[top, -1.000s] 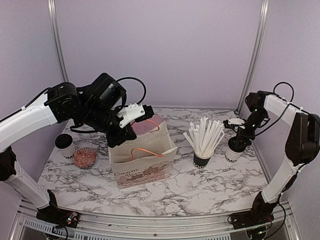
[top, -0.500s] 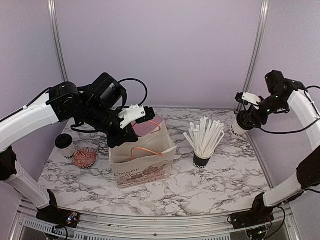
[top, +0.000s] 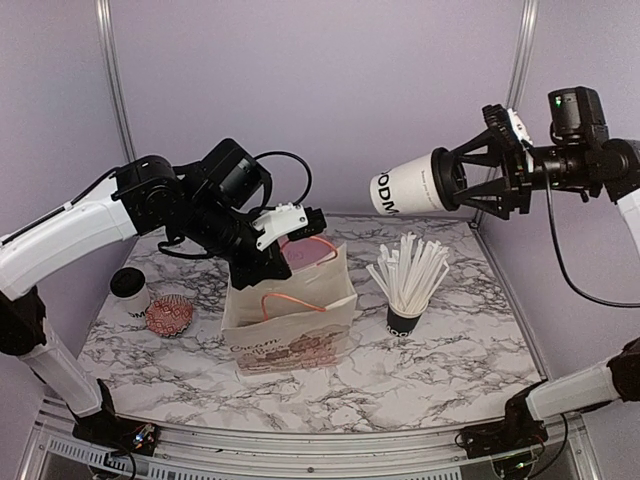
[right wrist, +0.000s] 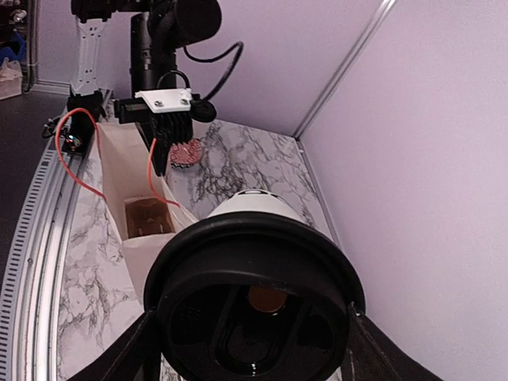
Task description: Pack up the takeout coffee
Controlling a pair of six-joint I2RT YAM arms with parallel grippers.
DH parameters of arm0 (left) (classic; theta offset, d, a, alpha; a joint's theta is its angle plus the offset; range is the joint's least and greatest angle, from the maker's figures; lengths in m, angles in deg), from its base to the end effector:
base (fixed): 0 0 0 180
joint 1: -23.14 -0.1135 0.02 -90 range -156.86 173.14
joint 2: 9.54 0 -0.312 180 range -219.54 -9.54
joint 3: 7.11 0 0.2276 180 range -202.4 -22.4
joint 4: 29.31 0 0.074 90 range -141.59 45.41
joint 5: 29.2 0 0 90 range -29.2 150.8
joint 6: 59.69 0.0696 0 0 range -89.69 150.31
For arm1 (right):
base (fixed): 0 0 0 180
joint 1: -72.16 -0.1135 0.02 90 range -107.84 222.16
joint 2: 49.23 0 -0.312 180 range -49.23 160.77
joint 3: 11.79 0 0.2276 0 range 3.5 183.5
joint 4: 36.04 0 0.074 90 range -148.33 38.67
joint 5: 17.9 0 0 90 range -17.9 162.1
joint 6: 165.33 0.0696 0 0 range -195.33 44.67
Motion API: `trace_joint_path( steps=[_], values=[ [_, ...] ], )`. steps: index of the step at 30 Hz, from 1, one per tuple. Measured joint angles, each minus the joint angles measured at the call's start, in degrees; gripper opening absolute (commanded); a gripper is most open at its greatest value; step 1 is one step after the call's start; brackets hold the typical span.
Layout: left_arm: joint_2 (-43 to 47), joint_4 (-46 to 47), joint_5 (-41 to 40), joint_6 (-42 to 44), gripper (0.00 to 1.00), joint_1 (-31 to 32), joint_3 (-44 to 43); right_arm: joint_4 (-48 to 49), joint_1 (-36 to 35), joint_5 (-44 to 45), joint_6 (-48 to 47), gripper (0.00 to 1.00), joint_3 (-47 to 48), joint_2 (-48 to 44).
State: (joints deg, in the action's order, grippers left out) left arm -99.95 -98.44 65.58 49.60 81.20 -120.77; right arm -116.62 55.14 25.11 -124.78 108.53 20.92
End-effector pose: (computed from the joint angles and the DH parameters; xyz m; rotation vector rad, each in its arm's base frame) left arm 0.1703 -0.2841 0.4124 1.5371 1.8551 -0.4188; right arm 0.1425 0.0968 0.5203 -1.4343 1.3276 0.4884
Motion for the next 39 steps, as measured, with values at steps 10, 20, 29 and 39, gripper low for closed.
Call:
trace_joint_path(
  steps=[10, 20, 29, 39],
  values=[
    [-1.5, -0.5, -0.8, -2.4, 0.00, 0.0, -2.3, -2.6, -21.5, -2.0, -2.7, 0.49, 0.0, 6.8],
    [-1.5, -0.5, -2.4, -6.0, 0.00, 0.0, -2.3, -2.6, -29.0, 2.9, -3.2, 0.49, -3.1, 6.7],
    [-1.5, -0.6, -5.1, -8.9, 0.00, 0.0, -2.4, -3.2, -33.0, 4.2, -3.2, 0.49, -0.1, 7.8],
    [-1.5, -0.9, -1.9, -9.1, 0.00, 0.0, -2.4, 0.8, -33.3, 14.1, 1.0, 0.46, -0.1, 9.4]
  ],
)
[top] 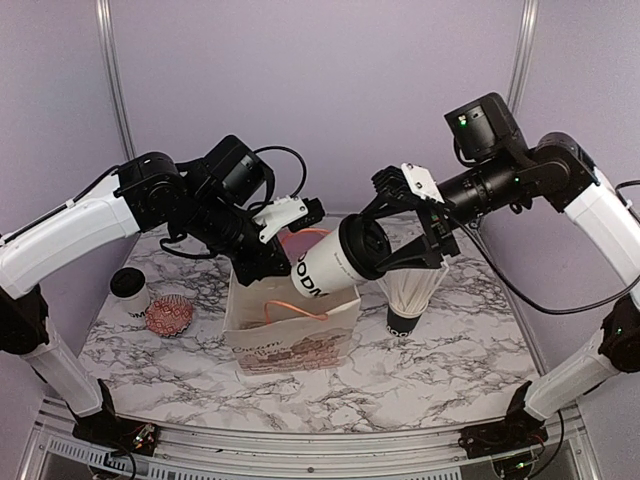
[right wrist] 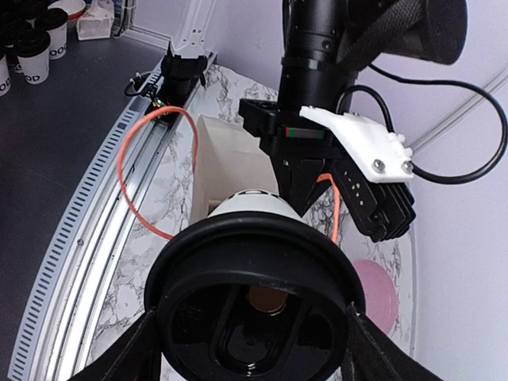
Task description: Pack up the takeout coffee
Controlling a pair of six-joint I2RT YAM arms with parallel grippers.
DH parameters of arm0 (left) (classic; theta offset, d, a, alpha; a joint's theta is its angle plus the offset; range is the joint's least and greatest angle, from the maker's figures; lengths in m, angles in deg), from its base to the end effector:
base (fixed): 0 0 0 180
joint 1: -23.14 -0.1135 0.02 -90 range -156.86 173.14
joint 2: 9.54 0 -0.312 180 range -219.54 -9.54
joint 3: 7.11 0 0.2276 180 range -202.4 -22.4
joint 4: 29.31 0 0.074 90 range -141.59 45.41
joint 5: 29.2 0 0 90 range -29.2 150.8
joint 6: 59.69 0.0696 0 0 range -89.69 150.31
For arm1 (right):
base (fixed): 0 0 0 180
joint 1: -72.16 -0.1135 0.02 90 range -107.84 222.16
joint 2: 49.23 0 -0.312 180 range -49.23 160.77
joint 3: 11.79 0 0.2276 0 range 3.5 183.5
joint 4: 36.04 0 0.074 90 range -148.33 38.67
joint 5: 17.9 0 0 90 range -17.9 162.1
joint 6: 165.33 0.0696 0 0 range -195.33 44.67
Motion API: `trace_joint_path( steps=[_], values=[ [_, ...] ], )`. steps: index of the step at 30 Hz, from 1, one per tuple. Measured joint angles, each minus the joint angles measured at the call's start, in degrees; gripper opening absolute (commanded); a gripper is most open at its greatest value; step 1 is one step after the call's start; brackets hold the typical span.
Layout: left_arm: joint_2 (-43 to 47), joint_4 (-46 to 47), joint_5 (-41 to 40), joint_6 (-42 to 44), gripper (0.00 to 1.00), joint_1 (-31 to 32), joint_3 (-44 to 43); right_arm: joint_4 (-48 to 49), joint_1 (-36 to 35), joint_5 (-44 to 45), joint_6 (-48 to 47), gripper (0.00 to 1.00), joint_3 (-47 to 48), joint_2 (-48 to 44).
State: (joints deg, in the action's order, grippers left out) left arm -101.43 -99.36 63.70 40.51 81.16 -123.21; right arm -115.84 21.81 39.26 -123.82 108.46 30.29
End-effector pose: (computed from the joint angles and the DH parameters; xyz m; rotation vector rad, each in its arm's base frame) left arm 0.1759 -0.2884 0.4157 1.3766 1.9882 -0.4535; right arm 0.1232 0.2078 0.4853 -1.8568 1.1871 0.6600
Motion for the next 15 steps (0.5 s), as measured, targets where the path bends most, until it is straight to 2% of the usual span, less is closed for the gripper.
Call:
trace_joint_path(
  steps=[9, 15],
  values=[
    [0.0, -0.4, 0.3, -1.7, 0.04, -0.1, -0.8, 1.5, -7.2, 13.4, 1.6, 0.45, -0.8, 6.5],
    [0.0, -0.7, 0.9, -2.8, 0.14, -0.1, -2.0, 1.5, -10.5, 21.0, 2.0, 0.43, -0.7, 9.9]
  ],
)
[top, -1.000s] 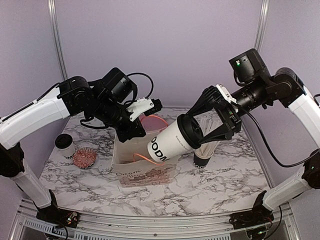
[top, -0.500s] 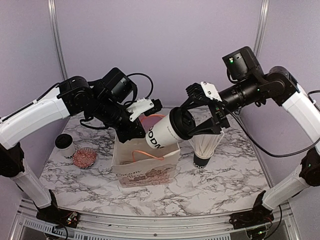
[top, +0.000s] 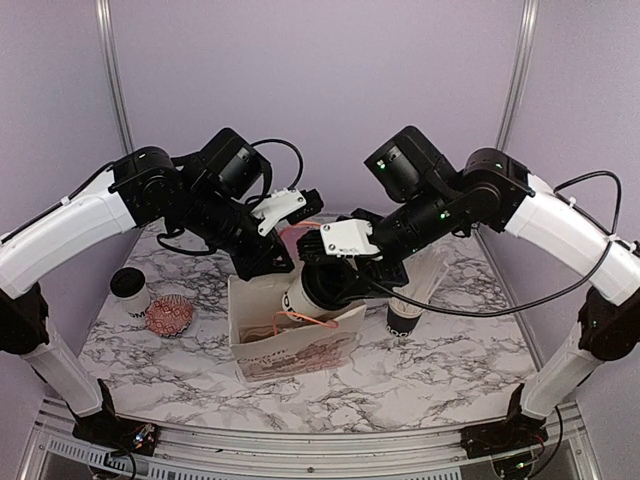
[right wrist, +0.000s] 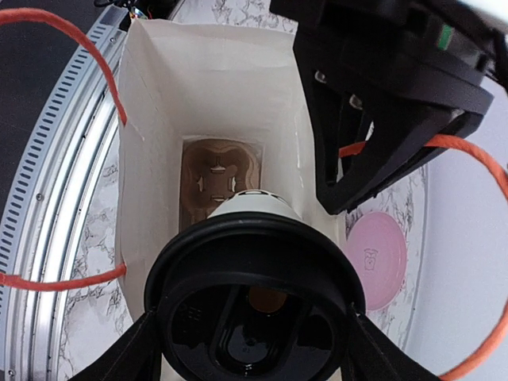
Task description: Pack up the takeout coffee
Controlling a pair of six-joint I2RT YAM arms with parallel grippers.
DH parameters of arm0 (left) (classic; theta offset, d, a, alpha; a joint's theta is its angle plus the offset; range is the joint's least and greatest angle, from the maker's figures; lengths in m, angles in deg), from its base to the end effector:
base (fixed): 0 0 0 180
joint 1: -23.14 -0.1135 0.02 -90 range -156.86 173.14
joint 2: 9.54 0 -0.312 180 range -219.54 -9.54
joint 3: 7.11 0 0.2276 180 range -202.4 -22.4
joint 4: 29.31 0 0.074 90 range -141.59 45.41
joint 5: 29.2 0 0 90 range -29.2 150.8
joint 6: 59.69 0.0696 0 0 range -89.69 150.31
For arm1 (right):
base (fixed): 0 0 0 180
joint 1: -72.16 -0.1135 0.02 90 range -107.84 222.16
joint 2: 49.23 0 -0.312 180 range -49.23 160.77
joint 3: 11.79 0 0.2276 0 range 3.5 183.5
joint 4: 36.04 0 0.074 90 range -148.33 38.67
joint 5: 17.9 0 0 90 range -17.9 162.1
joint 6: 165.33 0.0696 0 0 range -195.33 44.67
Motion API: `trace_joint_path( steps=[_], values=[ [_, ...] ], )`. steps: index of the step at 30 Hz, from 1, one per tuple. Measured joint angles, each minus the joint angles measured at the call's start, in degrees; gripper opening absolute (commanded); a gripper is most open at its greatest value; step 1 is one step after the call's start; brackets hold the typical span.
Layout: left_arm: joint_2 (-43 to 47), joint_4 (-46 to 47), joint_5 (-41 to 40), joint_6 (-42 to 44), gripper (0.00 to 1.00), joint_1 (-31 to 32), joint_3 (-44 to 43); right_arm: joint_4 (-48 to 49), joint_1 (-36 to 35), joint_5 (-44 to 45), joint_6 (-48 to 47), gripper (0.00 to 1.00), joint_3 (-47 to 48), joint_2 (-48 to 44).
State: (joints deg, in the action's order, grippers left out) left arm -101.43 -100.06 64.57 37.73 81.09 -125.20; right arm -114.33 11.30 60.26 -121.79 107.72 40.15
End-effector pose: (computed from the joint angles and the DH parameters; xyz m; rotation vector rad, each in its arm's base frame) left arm 0.1748 -0.2878 0.4252 1.3260 2.0053 -0.5013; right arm 0.1376 0.2762 0.4338 -2.0045 1.3556 0.3646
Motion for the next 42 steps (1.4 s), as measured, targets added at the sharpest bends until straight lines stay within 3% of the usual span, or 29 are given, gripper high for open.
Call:
trace_joint_path(
  steps=[8, 14, 22, 29, 36, 42],
  values=[
    [0.5, -0.1, 1.9, -2.2, 0.49, 0.0, 0.0, 0.3, -3.1, 6.6, 0.3, 0.41, -0.6, 3.6],
    [5.6, -0.2, 2.1, -3.3, 0.60, 0.0, 0.8, 1.4, -3.7, 8.0, -2.1, 0.38, -4.4, 1.3],
    [13.0, 0.1, -1.9, -3.6, 0.66, 0.0, 1.3, -3.4, -3.7, 7.8, -7.8, 0.38, 0.4, 5.1],
    [14.3, 5.8, -14.7, -4.7, 0.75, -1.9, 7.5, -9.4, -4.9, 8.8, -8.9, 0.38, 11.3, 10.6],
    [14.3, 14.0, -19.7, -7.4, 0.74, -9.0, 18.0, -12.1, -10.6, 14.5, -5.6, 0.38, 7.0, 9.5],
    [10.8, 21.4, -17.9, -8.7, 0.72, -11.2, 25.4, -12.3, -14.5, 17.7, -2.2, 0.38, -2.8, 6.0]
  ],
)
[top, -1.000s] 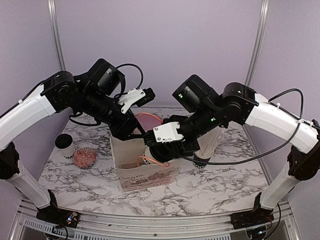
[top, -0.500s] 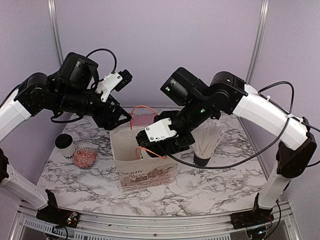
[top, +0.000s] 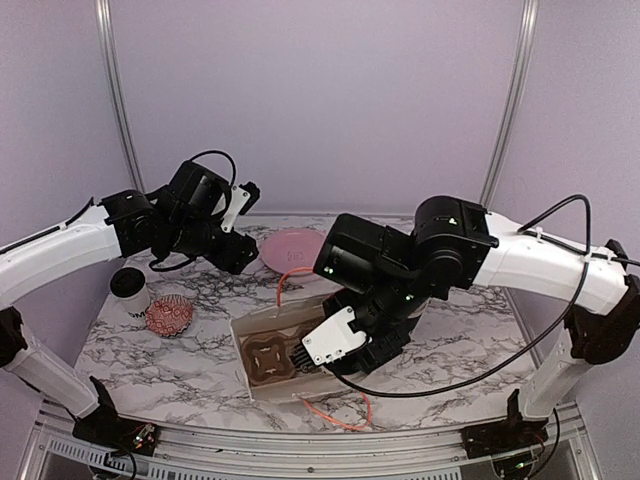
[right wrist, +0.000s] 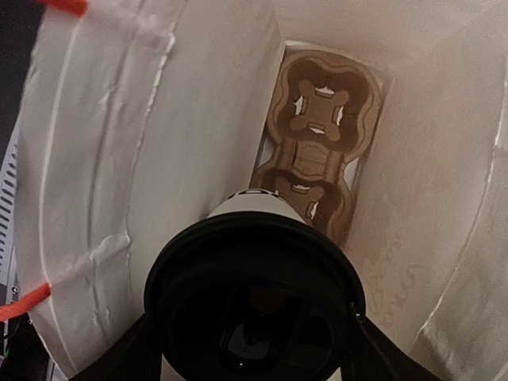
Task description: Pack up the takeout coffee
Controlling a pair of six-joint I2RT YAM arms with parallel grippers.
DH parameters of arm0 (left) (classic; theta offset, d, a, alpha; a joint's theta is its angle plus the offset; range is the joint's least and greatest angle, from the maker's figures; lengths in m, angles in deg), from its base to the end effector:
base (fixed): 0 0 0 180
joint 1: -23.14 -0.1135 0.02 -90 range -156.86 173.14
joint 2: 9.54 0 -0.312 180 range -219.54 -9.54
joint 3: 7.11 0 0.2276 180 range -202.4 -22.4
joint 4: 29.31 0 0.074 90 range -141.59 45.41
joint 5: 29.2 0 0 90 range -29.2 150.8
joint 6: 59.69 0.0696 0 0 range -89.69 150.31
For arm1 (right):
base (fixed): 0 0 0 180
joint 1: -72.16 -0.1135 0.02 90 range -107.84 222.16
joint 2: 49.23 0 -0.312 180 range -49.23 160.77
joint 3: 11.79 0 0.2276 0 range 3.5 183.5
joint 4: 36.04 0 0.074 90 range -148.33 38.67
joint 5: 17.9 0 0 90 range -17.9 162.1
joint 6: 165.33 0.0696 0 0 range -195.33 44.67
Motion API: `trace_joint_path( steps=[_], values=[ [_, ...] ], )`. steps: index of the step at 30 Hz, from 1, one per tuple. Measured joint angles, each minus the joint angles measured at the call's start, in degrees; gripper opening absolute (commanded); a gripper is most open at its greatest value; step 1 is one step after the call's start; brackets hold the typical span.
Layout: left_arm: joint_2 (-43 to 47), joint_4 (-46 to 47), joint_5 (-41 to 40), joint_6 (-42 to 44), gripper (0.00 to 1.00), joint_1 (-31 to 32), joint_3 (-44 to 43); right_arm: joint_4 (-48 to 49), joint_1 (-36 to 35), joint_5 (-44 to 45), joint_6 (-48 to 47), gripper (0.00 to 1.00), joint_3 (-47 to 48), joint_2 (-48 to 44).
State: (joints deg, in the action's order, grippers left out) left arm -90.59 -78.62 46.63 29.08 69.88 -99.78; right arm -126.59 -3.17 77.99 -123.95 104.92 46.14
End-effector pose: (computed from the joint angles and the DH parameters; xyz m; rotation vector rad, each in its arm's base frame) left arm 0.2224 -0.2114 0.3810 0.7297 2.0880 -0.1900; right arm 0.0859 0.3001 0.3730 -2.4287 1.3223 -0.0212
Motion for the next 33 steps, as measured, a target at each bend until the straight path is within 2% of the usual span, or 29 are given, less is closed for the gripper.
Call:
trace_joint_path(
  steps=[5, 15, 22, 33],
  values=[
    [-4.2, 5.4, 4.7, -1.0, 0.71, -0.1, 3.2, 0.6, -3.1, 4.3, 0.8, 0.38, -7.6, -4.3],
    [-12.1, 14.3, 13.8, -3.0, 0.71, -0.1, 7.5, 7.5, -3.9, 11.3, 1.2, 0.37, -14.4, -6.0],
    [-16.8, 15.8, 19.6, -3.9, 0.70, -0.1, 7.5, 12.9, -4.0, 12.8, -0.1, 0.36, -20.2, -9.1],
    [-18.0, 17.1, 26.1, -4.4, 0.70, -0.1, 7.5, 20.9, -5.3, 13.6, -1.6, 0.35, -27.3, -15.7]
  ],
)
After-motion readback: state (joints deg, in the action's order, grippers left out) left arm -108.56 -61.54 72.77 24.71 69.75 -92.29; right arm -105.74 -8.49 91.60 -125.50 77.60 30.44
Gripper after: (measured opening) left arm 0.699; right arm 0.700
